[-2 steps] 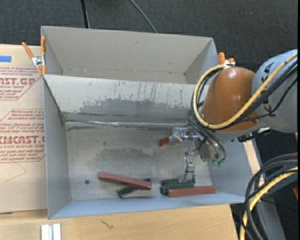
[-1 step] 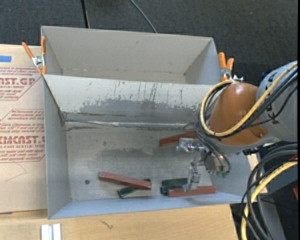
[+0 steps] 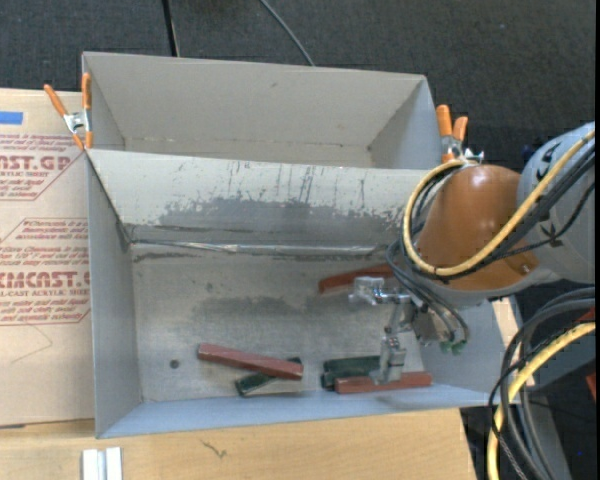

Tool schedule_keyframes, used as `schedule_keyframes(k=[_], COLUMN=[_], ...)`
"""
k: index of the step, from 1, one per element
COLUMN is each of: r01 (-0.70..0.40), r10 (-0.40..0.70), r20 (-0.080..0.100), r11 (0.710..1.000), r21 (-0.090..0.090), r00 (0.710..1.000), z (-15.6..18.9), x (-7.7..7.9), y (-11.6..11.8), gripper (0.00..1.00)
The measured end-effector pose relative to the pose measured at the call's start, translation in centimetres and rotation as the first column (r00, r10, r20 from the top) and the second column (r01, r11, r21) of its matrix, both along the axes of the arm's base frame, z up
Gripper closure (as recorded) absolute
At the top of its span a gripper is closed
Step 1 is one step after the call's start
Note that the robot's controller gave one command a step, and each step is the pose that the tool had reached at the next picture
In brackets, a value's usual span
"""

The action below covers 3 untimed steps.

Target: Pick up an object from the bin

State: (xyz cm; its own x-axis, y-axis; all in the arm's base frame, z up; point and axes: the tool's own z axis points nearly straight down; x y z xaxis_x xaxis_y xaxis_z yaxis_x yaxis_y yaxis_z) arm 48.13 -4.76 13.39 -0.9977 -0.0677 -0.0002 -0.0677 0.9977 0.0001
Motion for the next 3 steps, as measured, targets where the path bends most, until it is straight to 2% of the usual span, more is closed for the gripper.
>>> schedule_keyframes(k=[1, 2, 3], r01=[-0.001, -0.015, 0.053], r10=[0.001, 0.015, -0.053], r20=[0.000, 0.008, 0.012], r11=[1.000, 1.000, 0.999], r21=[0.001, 0.002, 0.001], r00=[1.000, 1.000, 0.999], z=[0.4, -6.4, -6.1], x=[0.0, 0.2, 0.2], y=[0.1, -0.3, 0.0], gripper=[0.00, 0.00, 1.00])
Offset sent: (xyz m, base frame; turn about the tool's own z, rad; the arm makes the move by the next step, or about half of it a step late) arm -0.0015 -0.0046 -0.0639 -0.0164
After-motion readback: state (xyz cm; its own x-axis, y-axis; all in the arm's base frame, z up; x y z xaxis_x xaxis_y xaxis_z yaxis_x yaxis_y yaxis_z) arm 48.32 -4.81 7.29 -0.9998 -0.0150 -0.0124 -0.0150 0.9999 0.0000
